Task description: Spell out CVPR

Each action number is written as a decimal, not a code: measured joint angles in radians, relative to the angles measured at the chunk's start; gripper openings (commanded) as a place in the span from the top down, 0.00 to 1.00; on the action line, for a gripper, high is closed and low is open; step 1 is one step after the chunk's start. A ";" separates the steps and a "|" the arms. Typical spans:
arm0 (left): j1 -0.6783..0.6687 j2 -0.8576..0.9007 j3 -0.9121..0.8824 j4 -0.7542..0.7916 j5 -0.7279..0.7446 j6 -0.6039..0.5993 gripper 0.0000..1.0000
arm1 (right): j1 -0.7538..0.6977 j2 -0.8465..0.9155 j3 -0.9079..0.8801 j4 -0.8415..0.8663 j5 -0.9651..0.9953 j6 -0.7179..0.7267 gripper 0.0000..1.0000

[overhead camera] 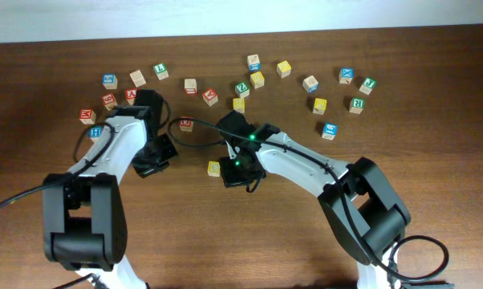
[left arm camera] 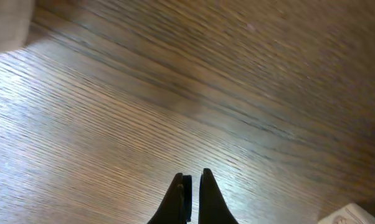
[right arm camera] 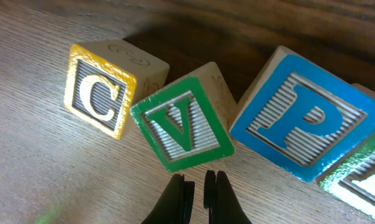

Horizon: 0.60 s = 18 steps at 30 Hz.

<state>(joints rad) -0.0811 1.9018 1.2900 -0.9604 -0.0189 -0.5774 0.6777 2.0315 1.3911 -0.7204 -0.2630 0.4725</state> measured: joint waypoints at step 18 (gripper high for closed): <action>0.129 0.000 0.000 -0.022 0.000 0.000 1.00 | 0.023 0.000 0.000 0.066 0.000 0.052 0.96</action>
<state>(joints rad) 0.0475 1.9018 1.2900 -0.9825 -0.0189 -0.5774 0.7006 2.0315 1.3911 -0.6544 -0.2626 0.5247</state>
